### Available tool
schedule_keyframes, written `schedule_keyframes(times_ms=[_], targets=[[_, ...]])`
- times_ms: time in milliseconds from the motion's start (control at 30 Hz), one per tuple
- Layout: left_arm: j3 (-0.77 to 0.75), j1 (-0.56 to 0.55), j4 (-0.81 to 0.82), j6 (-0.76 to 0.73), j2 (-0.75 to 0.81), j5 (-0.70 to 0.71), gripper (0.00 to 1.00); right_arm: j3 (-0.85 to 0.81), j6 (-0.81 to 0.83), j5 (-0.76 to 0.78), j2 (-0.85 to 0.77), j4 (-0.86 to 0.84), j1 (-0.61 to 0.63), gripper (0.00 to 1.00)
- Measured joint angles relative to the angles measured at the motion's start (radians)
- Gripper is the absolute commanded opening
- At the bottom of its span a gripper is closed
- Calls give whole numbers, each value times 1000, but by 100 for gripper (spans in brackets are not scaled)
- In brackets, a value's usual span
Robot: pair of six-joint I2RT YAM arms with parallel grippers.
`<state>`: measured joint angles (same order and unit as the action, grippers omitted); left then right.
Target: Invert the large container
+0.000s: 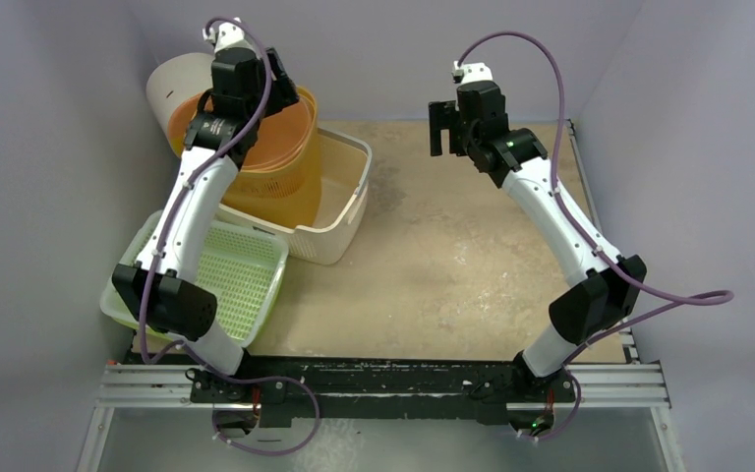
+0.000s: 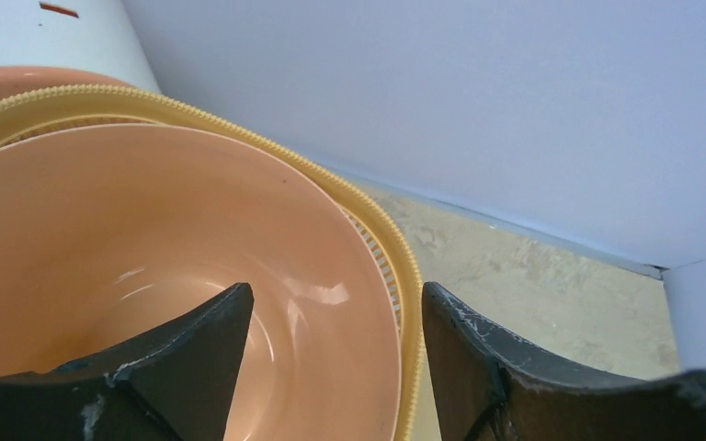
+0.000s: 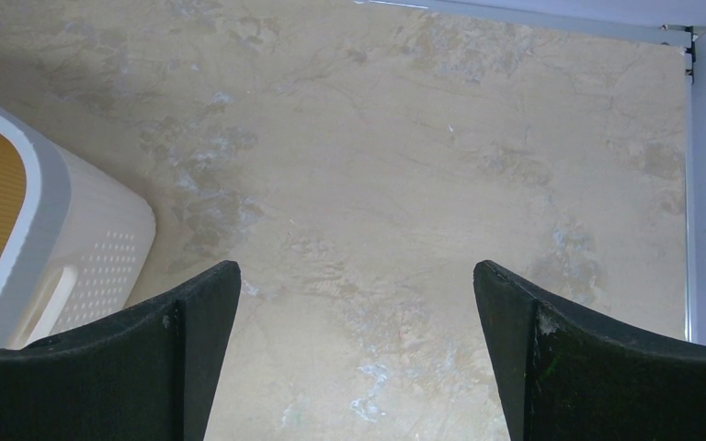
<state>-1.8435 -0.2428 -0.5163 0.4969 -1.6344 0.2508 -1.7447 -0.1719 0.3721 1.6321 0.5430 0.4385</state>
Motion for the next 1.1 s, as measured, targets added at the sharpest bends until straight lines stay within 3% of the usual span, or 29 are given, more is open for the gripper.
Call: schedule_keyframes(times_ms=[567,867,1033,1100], targets=[[-51,0,14,43,-183,-11,64,-41,1,3,32,27,-1,99],[-62,-2,6,40,-185,-11,46,-41,0,4,32,36,-2,99],[-72,-5,-13,31,-190,-11,44,-42,1,3,33,36,-2,99],[-72,-6,-14,30,-190,-11,37,-43,0,3,34,37,-2,99]])
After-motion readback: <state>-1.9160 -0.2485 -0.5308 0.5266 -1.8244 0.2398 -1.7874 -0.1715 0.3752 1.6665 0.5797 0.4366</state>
